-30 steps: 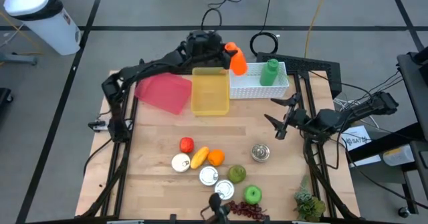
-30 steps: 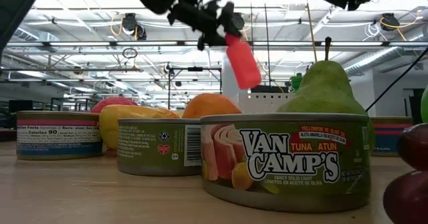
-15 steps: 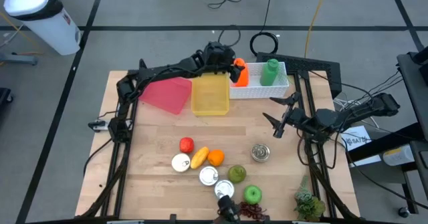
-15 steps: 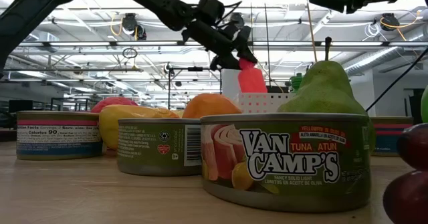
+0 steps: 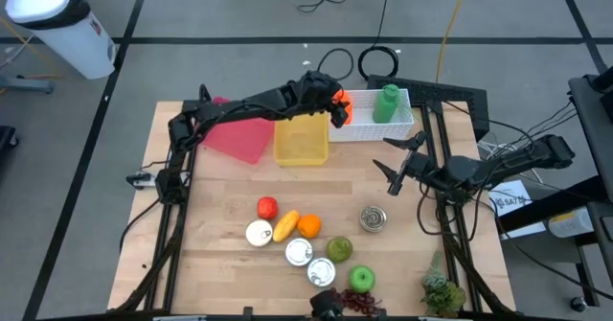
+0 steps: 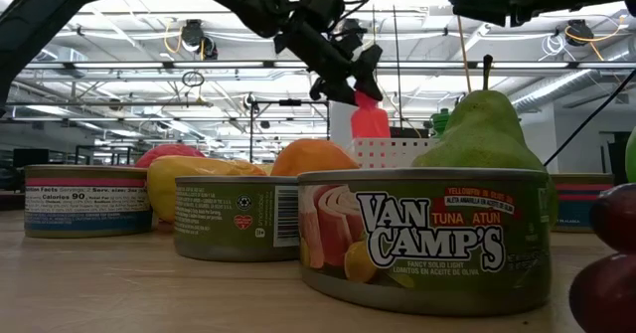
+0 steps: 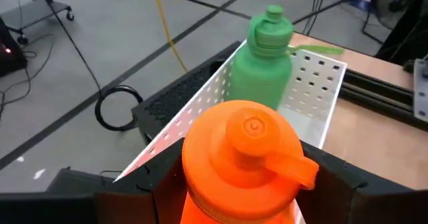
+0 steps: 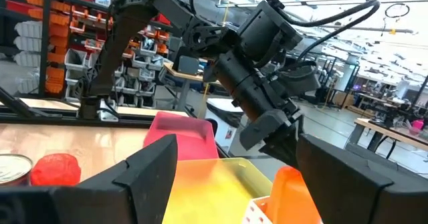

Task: Pick & Place Food Item
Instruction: Put the orange water bottle into the white bin

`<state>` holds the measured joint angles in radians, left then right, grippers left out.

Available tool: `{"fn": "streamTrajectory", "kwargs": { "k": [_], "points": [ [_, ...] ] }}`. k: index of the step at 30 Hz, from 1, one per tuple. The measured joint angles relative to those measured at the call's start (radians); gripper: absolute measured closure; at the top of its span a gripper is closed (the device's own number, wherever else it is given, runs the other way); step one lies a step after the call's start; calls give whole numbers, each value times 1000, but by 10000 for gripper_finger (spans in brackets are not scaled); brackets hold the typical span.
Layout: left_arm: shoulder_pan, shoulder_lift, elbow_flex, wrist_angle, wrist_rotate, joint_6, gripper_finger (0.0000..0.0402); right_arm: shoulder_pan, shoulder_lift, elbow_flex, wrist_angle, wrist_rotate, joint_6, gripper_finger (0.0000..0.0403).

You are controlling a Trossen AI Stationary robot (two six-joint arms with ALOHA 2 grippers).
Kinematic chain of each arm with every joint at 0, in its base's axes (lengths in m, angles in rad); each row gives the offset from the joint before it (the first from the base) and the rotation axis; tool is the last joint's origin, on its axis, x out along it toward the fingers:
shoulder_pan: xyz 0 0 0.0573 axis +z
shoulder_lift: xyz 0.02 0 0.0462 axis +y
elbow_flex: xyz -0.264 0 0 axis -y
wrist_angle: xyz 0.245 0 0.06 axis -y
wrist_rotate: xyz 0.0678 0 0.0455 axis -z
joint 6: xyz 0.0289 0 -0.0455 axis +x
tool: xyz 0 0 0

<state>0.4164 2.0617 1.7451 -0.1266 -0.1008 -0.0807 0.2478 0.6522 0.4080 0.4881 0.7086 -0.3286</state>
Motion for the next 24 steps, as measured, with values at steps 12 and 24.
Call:
{"fn": "streamTrajectory", "kwargs": {
  "k": [12, 24],
  "points": [
    [-4, 61, 0, -21, 2, -30, 159, 0, 0, 0, 0, -2, 2, 117],
    [-8, 51, -2, 2, 3, -30, 73, 0, 0, 0, -16, -2, 2, 117]
  ]
}}
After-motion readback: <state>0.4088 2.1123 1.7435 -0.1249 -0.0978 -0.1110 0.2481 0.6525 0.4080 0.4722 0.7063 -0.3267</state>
